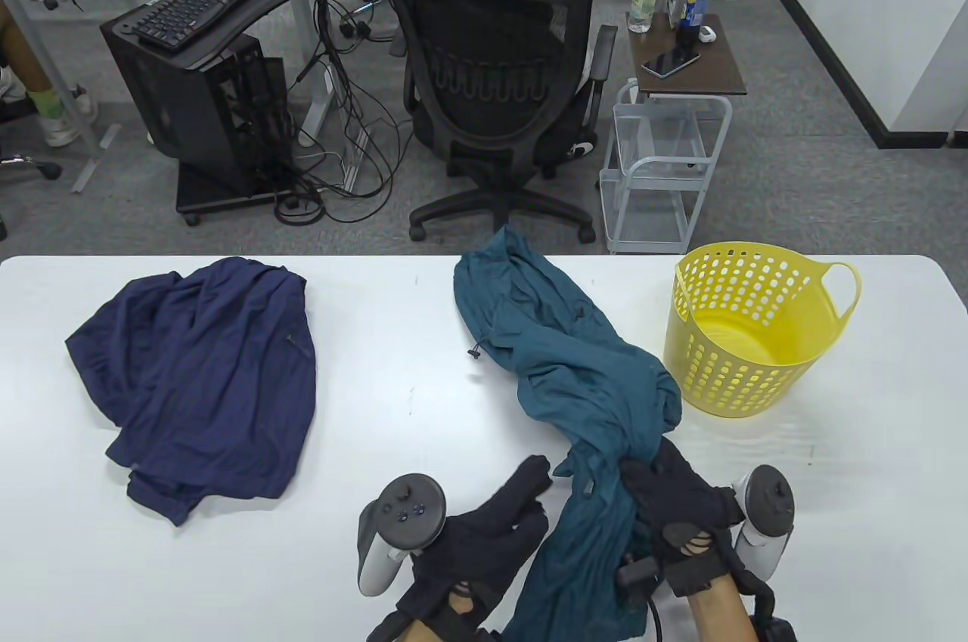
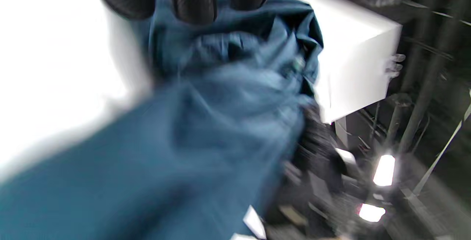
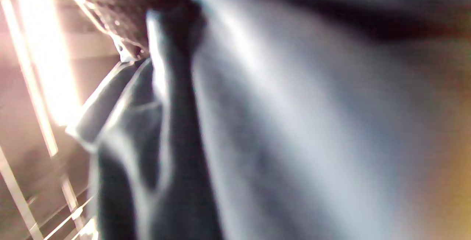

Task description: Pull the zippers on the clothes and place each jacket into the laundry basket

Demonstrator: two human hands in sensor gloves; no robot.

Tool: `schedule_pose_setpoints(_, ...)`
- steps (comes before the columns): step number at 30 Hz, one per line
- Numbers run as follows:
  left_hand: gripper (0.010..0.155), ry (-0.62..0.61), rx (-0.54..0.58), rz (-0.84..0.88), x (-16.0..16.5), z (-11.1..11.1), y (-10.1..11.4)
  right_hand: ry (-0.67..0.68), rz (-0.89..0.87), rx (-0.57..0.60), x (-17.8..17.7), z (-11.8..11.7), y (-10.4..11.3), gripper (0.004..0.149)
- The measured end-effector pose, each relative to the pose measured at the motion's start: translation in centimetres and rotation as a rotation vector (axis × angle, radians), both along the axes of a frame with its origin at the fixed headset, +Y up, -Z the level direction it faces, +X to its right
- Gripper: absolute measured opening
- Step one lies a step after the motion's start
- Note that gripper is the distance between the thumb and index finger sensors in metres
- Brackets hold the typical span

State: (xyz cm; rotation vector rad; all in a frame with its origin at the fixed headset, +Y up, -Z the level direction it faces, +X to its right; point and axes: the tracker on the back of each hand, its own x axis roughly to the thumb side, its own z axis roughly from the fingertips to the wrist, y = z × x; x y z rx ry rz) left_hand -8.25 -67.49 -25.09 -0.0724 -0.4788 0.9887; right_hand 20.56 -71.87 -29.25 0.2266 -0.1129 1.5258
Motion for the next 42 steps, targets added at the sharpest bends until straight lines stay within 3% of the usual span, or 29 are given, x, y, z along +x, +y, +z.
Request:
schedule_pose_setpoints(2,0.087,0.122,0.349,-0.238,0.2,1.3,1.7,0.065,0.073,0.100,-2.0,0.9,1.4,0.048)
schedule_pose_setpoints(4,0.102,0.163,0.531,-0.390,0.6,1.9,2.2,0.140,0.147,0.179,-4.1,1.9,2.4,0.047)
schedule_pose_setpoints(5,0.108,0.172,0.547,-0.434,0.7,2.0,2.1,0.178,0.176,0.206,-4.9,2.3,2.7,0.046)
schedule_pose_setpoints(8,0.111,0.228,0.525,-0.377,0.2,1.6,1.3,0.238,0.288,0.229,-7.2,3.5,3.1,0.045)
schedule_pose_setpoints(12,0.086,0.313,0.495,-0.381,-0.9,0.2,0.4,0.298,0.510,0.213,-8.3,3.7,2.2,0.053)
schedule_pose_setpoints(16,0.075,0.319,0.388,-0.369,-1.6,-1.4,-0.9,0.296,0.645,0.163,-7.6,3.1,2.0,0.071)
schedule_pose_setpoints(20,0.070,0.347,0.356,-0.343,-2.6,-2.0,-1.1,0.105,0.563,0.178,-4.2,2.9,3.2,0.059)
schedule_pose_setpoints(21,0.070,0.346,0.359,-0.338,-2.7,-2.0,-0.9,0.048,0.541,0.198,-3.6,2.9,3.3,0.063)
schedule_pose_setpoints(23,0.070,0.332,0.376,-0.330,-2.7,-1.7,-0.6,-0.147,0.558,0.250,-2.8,3.1,3.3,0.096)
schedule_pose_setpoints(24,0.071,0.318,0.385,-0.327,-2.5,-1.5,-0.4,-0.121,0.646,0.271,-2.9,2.8,3.1,0.109)
schedule_pose_setpoints(26,0.071,0.258,0.396,-0.319,-1.8,-1.1,0.0,0.093,0.808,0.222,-3.8,2.2,2.2,0.126)
schedule_pose_setpoints(29,0.072,0.151,0.457,-0.315,-0.3,0.2,0.8,0.326,0.832,0.107,-6.3,1.7,-0.2,0.133)
schedule_pose_setpoints(33,0.073,0.050,0.592,-0.273,1.0,1.9,1.4,0.243,0.855,0.234,-8.7,2.3,-1.5,0.121)
schedule_pose_setpoints(35,0.074,0.079,0.638,-0.267,0.9,2.2,1.6,0.164,0.779,0.258,-8.9,2.3,-1.3,0.097)
schedule_pose_setpoints(37,0.077,0.106,0.620,-0.219,0.6,2.1,1.7,0.134,0.631,0.240,-8.6,2.0,-1.0,0.070)
schedule_pose_setpoints(38,0.080,0.113,0.599,-0.188,0.3,2.0,1.7,0.149,0.583,0.222,-8.4,2.0,-0.9,0.064)
schedule_pose_setpoints(42,0.100,0.142,0.498,-0.010,-1.4,1.1,1.2,0.144,0.451,0.189,-6.2,1.5,-0.2,0.058)
